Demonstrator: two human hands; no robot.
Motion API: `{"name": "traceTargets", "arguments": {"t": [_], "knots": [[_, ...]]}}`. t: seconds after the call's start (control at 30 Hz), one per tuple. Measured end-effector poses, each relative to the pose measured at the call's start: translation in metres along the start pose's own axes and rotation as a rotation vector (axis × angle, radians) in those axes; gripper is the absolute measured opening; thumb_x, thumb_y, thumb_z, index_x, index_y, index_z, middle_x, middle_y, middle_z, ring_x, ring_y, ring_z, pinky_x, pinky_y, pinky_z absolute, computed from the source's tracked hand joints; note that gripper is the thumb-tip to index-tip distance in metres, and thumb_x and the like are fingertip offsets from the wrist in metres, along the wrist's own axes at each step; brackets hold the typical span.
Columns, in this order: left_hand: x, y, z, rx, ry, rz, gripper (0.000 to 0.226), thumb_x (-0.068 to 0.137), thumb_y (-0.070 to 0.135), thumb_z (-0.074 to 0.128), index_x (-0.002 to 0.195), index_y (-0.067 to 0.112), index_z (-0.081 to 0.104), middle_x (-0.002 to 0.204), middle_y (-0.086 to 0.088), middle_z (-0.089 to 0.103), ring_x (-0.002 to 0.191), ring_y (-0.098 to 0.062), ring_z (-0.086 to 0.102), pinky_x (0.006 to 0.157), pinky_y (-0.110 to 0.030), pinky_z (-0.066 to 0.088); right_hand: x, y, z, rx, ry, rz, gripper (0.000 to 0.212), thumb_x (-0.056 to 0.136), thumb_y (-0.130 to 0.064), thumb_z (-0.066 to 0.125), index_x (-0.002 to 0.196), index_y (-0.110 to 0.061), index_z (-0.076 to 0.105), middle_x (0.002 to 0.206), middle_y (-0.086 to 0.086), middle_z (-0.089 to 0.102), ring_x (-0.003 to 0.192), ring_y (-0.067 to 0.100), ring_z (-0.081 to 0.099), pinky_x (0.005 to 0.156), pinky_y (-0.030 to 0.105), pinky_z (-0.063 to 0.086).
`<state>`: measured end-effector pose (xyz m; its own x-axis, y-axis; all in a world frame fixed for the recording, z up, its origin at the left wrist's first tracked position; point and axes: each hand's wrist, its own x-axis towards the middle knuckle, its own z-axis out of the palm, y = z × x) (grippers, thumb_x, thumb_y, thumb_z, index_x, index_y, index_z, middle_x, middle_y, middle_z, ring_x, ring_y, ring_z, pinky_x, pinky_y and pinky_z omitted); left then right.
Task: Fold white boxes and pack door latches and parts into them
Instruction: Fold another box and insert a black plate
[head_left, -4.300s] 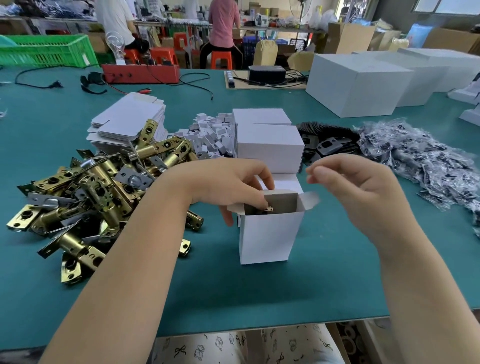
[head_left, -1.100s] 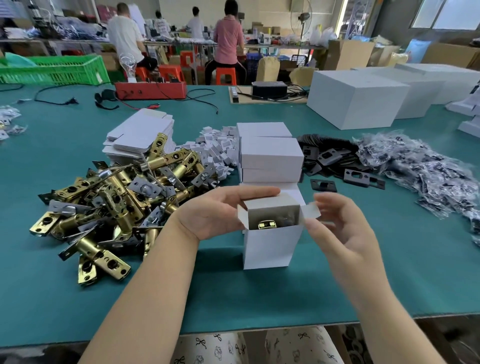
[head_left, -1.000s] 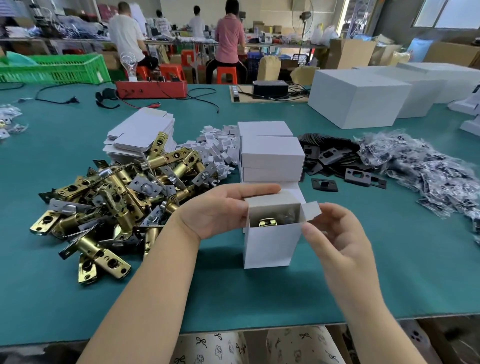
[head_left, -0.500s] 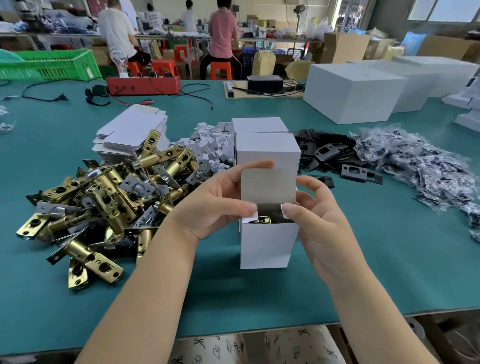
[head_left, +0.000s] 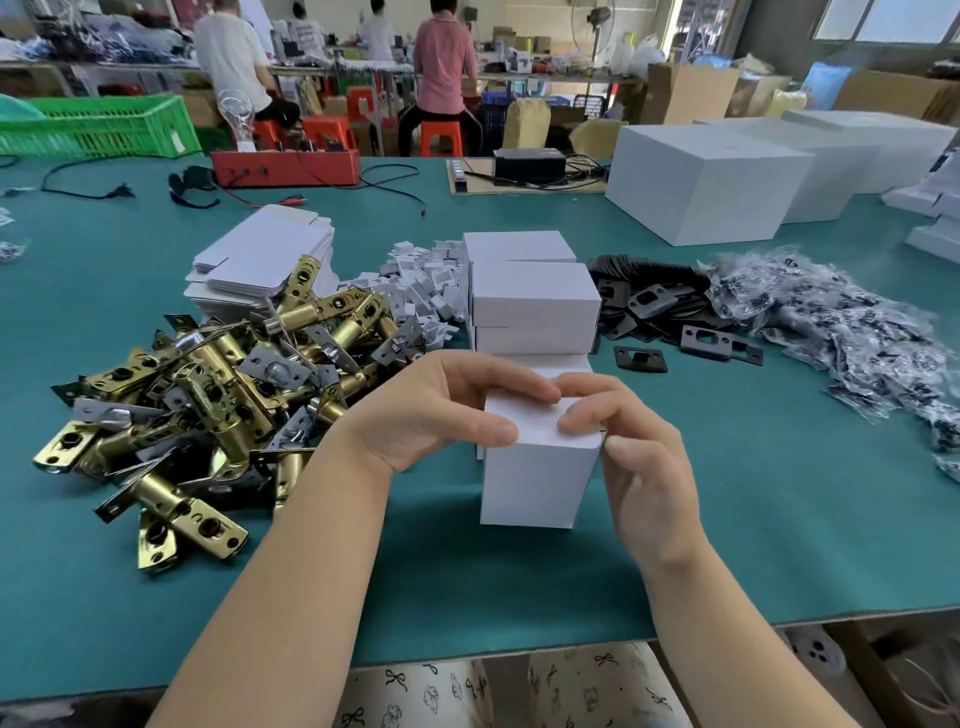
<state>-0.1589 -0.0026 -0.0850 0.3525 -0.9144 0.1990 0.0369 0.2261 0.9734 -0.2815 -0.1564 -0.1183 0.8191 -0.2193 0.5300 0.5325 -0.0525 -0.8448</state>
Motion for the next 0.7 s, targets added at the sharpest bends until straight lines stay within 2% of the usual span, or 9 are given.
{"name": "traceTargets", "arguments": {"t": [0.1, 0.27, 0.33, 0.47, 0.57, 0.63, 0.7], "knots": [[0.001, -0.001, -0.002, -0.014, 0.014, 0.002, 0.045, 0.064, 0.006, 0.073, 0.104, 0.025, 0.076, 0.105, 0.003, 0.073, 0.099, -0.014, 0.066, 0.085, -0.028, 0.052, -0.004, 0.000, 0.001, -0.010, 0.026, -0.023, 0.023, 0.079, -0.022, 0.050, 0.084, -0.032, 0.070, 0.110, -0.007, 0.065, 0.110, 0.013, 0.057, 0.089, 0.020, 0.044], [-0.002, 0.001, -0.005, 0.046, 0.014, -0.010, 0.048, 0.063, 0.006, 0.076, 0.107, 0.025, 0.075, 0.110, 0.002, 0.073, 0.102, -0.014, 0.067, 0.085, -0.027, 0.053, -0.007, 0.002, 0.008, -0.112, 0.079, -0.014, 0.009, 0.079, -0.032, 0.063, 0.083, -0.039, 0.066, 0.108, -0.010, 0.064, 0.108, 0.014, 0.057, 0.087, 0.024, 0.043], [-0.002, 0.001, -0.003, 0.073, 0.044, -0.009, 0.044, 0.064, 0.005, 0.076, 0.104, 0.023, 0.077, 0.112, 0.001, 0.072, 0.104, -0.016, 0.067, 0.085, -0.026, 0.053, -0.007, 0.004, 0.010, -0.178, 0.100, -0.043, 0.012, 0.082, -0.029, 0.063, 0.089, -0.039, 0.064, 0.108, -0.012, 0.063, 0.108, 0.013, 0.057, 0.088, 0.026, 0.043], [-0.001, 0.002, 0.000, 0.118, 0.094, 0.022, 0.031, 0.065, 0.008, 0.073, 0.092, 0.021, 0.080, 0.110, 0.002, 0.073, 0.108, -0.016, 0.067, 0.088, -0.024, 0.052, -0.006, 0.005, 0.014, -0.347, 0.129, -0.147, 0.018, 0.090, -0.023, 0.057, 0.104, -0.032, 0.063, 0.110, -0.010, 0.062, 0.112, 0.009, 0.057, 0.094, 0.020, 0.042], [0.000, 0.002, 0.005, 0.104, 0.168, 0.038, 0.024, 0.065, 0.014, 0.072, 0.086, 0.022, 0.080, 0.104, -0.001, 0.075, 0.102, -0.016, 0.069, 0.084, -0.023, 0.053, -0.004, 0.002, 0.015, -0.312, 0.182, -0.078, 0.011, 0.090, -0.030, 0.054, 0.096, -0.029, 0.064, 0.102, -0.012, 0.065, 0.097, 0.008, 0.060, 0.084, 0.019, 0.044], [0.001, 0.002, 0.007, 0.085, 0.215, 0.045, 0.021, 0.068, 0.018, 0.072, 0.086, 0.021, 0.081, 0.101, -0.005, 0.076, 0.097, -0.019, 0.070, 0.082, -0.027, 0.055, -0.003, 0.000, 0.016, -0.270, 0.230, -0.029, 0.015, 0.088, -0.038, 0.055, 0.097, -0.030, 0.065, 0.096, -0.013, 0.067, 0.087, 0.008, 0.060, 0.077, 0.020, 0.045], [0.002, 0.003, 0.008, 0.074, 0.244, 0.055, 0.020, 0.070, 0.021, 0.071, 0.087, 0.019, 0.080, 0.097, -0.008, 0.076, 0.093, -0.023, 0.071, 0.082, -0.033, 0.057, -0.001, -0.002, 0.017, -0.246, 0.260, -0.030, 0.017, 0.088, -0.040, 0.054, 0.095, -0.031, 0.067, 0.093, -0.010, 0.068, 0.086, 0.015, 0.061, 0.077, 0.025, 0.046]]}}
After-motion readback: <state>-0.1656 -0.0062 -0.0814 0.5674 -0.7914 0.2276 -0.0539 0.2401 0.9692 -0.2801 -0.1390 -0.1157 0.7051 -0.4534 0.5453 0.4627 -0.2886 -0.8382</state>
